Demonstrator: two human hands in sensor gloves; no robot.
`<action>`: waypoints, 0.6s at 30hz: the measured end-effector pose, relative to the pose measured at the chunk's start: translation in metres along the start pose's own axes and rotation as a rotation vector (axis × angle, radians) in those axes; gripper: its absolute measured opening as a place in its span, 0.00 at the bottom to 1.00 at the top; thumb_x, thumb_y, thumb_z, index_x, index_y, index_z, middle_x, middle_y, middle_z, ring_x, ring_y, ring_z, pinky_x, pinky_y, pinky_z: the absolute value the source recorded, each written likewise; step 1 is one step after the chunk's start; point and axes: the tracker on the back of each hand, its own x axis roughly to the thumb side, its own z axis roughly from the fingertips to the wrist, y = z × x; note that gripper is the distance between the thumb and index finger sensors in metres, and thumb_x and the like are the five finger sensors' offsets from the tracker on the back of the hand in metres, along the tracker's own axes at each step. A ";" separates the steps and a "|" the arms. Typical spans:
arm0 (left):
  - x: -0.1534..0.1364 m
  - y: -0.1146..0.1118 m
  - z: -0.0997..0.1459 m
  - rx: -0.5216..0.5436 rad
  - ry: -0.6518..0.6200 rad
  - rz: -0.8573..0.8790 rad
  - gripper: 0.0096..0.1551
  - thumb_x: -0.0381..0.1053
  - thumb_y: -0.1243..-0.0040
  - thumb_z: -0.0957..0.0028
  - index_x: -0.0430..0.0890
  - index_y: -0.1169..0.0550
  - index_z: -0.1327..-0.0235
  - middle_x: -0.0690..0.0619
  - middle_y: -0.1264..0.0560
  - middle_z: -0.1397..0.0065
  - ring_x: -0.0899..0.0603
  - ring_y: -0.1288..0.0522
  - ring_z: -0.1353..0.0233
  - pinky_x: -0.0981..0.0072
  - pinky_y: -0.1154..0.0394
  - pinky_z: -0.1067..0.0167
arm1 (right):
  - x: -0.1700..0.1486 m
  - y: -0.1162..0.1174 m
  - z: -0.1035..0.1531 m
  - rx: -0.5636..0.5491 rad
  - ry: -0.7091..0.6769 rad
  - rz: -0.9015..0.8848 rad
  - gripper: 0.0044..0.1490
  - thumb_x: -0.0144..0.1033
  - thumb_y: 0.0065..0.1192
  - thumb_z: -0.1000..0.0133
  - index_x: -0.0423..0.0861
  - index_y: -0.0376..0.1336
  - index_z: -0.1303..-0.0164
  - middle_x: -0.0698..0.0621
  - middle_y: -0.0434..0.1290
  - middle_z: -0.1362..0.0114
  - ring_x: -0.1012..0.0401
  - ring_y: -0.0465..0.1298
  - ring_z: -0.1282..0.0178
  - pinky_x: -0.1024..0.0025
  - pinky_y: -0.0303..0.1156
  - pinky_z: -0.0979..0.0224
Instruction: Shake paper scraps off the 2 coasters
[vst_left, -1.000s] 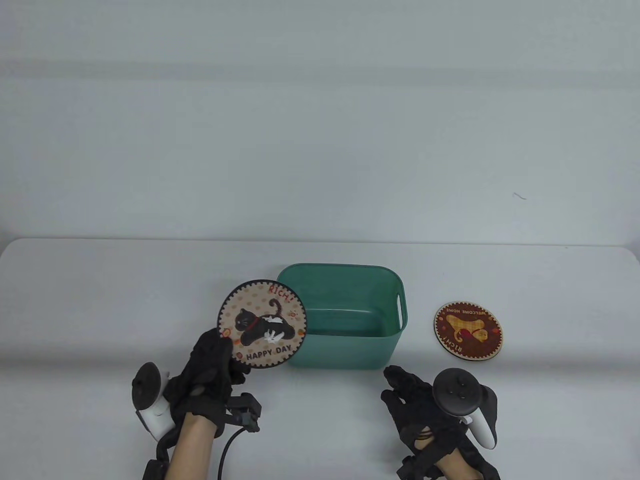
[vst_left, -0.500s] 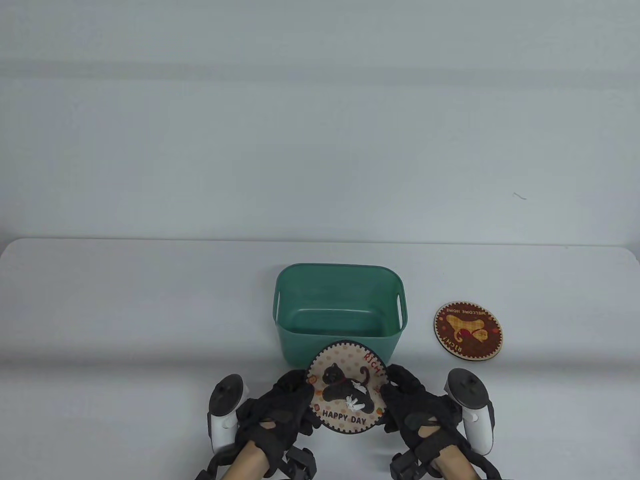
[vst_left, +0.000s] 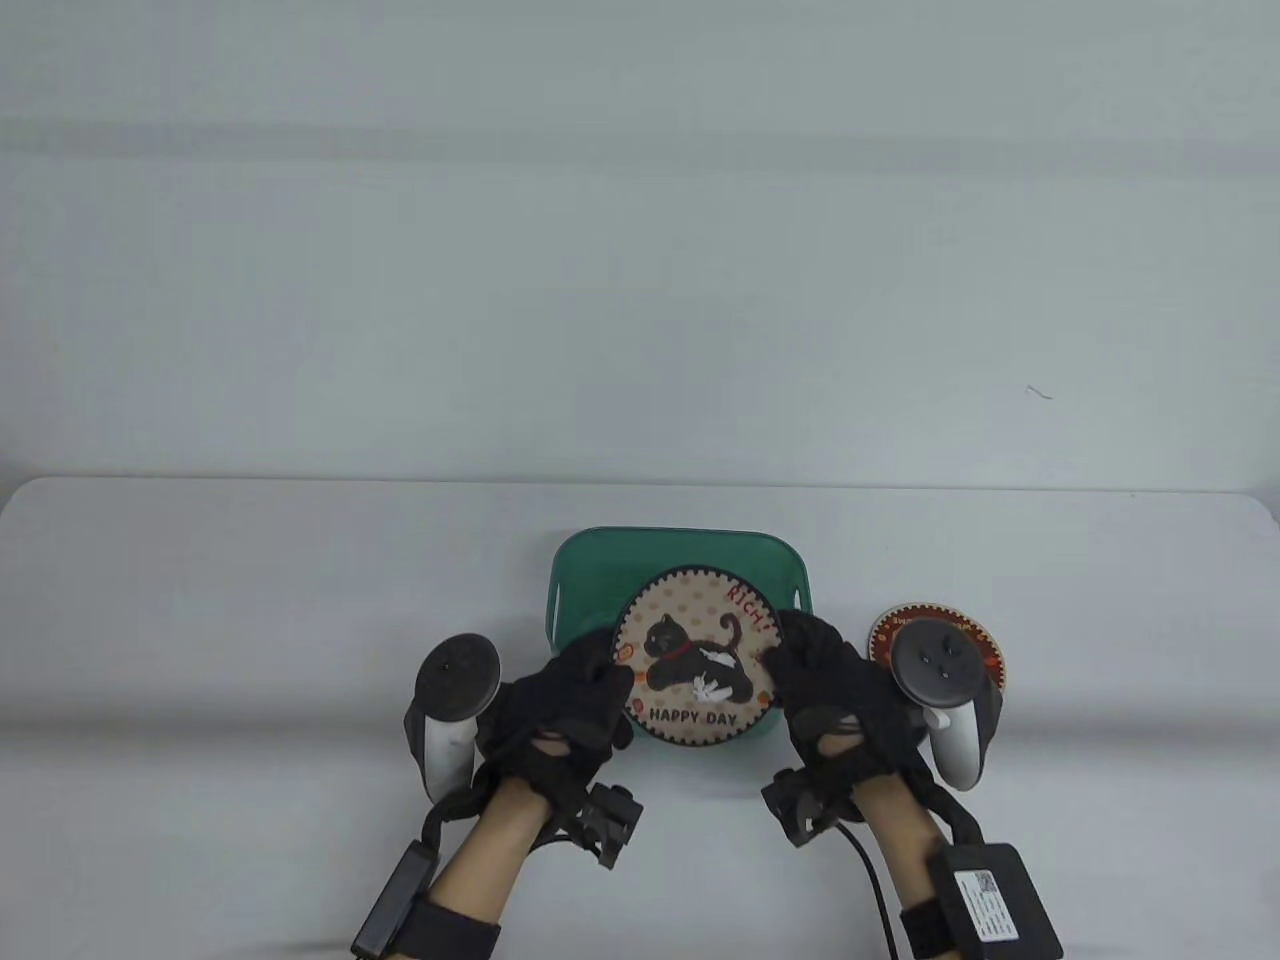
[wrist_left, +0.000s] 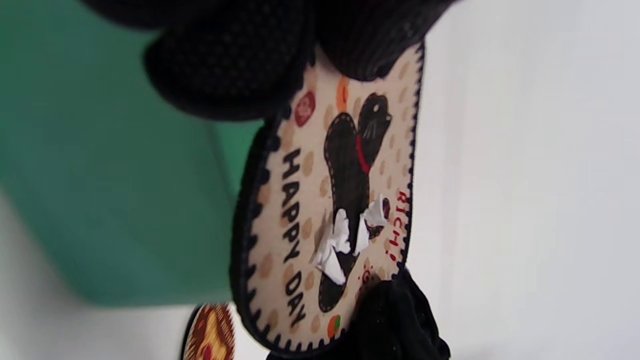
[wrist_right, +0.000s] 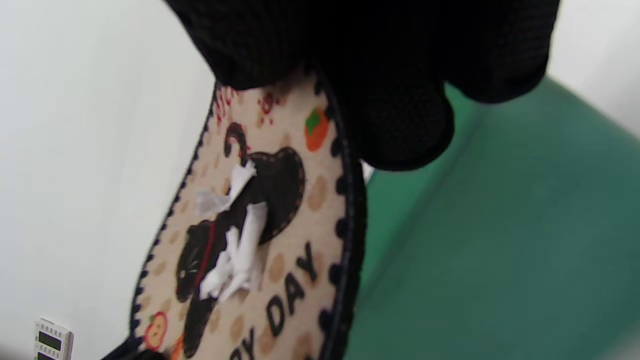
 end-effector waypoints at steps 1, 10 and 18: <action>0.006 0.005 -0.009 0.011 0.001 -0.006 0.24 0.43 0.39 0.49 0.46 0.28 0.39 0.42 0.23 0.44 0.44 0.19 0.64 0.67 0.22 0.72 | 0.008 0.000 -0.011 -0.015 -0.021 0.020 0.29 0.36 0.61 0.50 0.51 0.56 0.38 0.53 0.77 0.41 0.56 0.81 0.51 0.56 0.73 0.43; 0.018 0.028 -0.062 0.051 0.068 -0.075 0.22 0.44 0.39 0.48 0.48 0.26 0.39 0.41 0.25 0.40 0.39 0.19 0.56 0.64 0.21 0.65 | 0.032 0.005 -0.064 -0.018 -0.025 0.196 0.27 0.35 0.61 0.49 0.55 0.57 0.40 0.52 0.75 0.39 0.55 0.79 0.47 0.55 0.71 0.39; 0.002 0.029 -0.076 0.040 0.119 -0.091 0.23 0.46 0.38 0.48 0.46 0.27 0.40 0.40 0.29 0.35 0.34 0.22 0.44 0.55 0.21 0.51 | 0.029 0.010 -0.077 0.018 0.052 0.439 0.25 0.36 0.64 0.50 0.55 0.60 0.42 0.50 0.68 0.33 0.53 0.70 0.38 0.52 0.62 0.32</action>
